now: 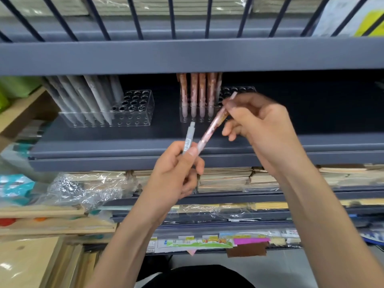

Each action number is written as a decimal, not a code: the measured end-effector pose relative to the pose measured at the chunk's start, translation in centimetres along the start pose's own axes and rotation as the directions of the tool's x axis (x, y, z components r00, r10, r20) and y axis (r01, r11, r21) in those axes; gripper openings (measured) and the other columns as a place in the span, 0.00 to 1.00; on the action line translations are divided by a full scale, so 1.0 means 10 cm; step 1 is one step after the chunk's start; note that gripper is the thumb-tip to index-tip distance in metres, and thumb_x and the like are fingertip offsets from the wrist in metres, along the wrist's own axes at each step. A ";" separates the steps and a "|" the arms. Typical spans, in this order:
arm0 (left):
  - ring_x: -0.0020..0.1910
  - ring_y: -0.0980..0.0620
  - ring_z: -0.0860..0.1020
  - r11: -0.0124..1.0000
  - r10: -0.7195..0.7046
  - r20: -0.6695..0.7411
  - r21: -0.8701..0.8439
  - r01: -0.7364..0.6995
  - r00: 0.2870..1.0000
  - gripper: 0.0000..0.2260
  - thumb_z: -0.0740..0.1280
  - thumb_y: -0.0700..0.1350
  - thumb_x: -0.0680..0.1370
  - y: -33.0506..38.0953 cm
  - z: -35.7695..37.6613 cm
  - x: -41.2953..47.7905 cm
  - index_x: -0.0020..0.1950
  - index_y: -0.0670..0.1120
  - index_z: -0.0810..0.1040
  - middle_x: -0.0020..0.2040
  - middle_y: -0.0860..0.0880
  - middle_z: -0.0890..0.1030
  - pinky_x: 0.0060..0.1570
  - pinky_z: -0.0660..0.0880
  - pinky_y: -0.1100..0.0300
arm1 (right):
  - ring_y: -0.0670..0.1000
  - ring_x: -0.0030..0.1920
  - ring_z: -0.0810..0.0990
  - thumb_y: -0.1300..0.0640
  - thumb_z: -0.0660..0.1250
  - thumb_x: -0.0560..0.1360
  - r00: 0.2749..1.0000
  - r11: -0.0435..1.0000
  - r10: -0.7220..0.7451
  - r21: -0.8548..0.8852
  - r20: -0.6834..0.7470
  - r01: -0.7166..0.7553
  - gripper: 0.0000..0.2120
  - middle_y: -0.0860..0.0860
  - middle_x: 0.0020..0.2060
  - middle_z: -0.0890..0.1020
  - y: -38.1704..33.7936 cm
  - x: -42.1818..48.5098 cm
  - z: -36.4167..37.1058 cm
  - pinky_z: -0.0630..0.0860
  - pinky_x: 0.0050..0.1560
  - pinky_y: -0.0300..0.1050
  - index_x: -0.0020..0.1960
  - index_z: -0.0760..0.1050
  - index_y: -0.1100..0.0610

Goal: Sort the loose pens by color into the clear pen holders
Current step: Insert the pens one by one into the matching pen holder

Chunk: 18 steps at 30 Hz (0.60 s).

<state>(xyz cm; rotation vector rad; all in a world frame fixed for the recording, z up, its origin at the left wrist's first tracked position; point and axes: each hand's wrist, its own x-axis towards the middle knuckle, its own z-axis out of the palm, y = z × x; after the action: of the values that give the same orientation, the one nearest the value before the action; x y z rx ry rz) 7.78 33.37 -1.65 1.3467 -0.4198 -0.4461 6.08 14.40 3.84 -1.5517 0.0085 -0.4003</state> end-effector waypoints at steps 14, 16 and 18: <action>0.22 0.54 0.58 0.996 -0.026 -0.103 -0.090 0.016 0.994 0.14 0.57 0.56 0.79 0.09 -0.12 -0.01 0.52 0.51 0.78 0.32 0.50 0.69 0.21 0.57 0.66 | 0.49 0.35 0.85 0.71 0.65 0.76 0.929 0.985 -0.155 -0.127 -0.335 0.118 0.12 0.47 0.31 0.85 -0.01 0.60 -0.33 0.82 0.43 0.43 0.39 0.79 0.57; 0.23 0.54 0.59 0.996 -0.024 -0.106 -0.088 0.014 0.994 0.12 0.57 0.53 0.79 0.12 -0.15 -0.01 0.51 0.50 0.78 0.33 0.50 0.70 0.21 0.59 0.64 | 0.50 0.36 0.85 0.70 0.64 0.76 0.926 0.967 -0.175 -0.237 -0.333 0.098 0.15 0.48 0.33 0.84 0.05 0.69 -0.28 0.82 0.46 0.47 0.37 0.79 0.54; 0.23 0.53 0.61 0.999 -0.002 -0.120 -0.047 -0.003 0.993 0.10 0.60 0.50 0.79 0.13 -0.18 -0.03 0.52 0.48 0.77 0.34 0.50 0.72 0.22 0.60 0.63 | 0.49 0.36 0.85 0.70 0.62 0.76 0.941 0.947 -0.163 -0.314 -0.295 0.065 0.17 0.49 0.34 0.84 0.07 0.76 -0.23 0.83 0.46 0.48 0.36 0.78 0.53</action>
<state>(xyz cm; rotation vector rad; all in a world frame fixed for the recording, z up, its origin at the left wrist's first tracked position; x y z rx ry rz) 8.56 35.21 -0.72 1.3206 -0.3088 -0.3702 12.79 10.20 4.91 -1.7766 0.2405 -0.7695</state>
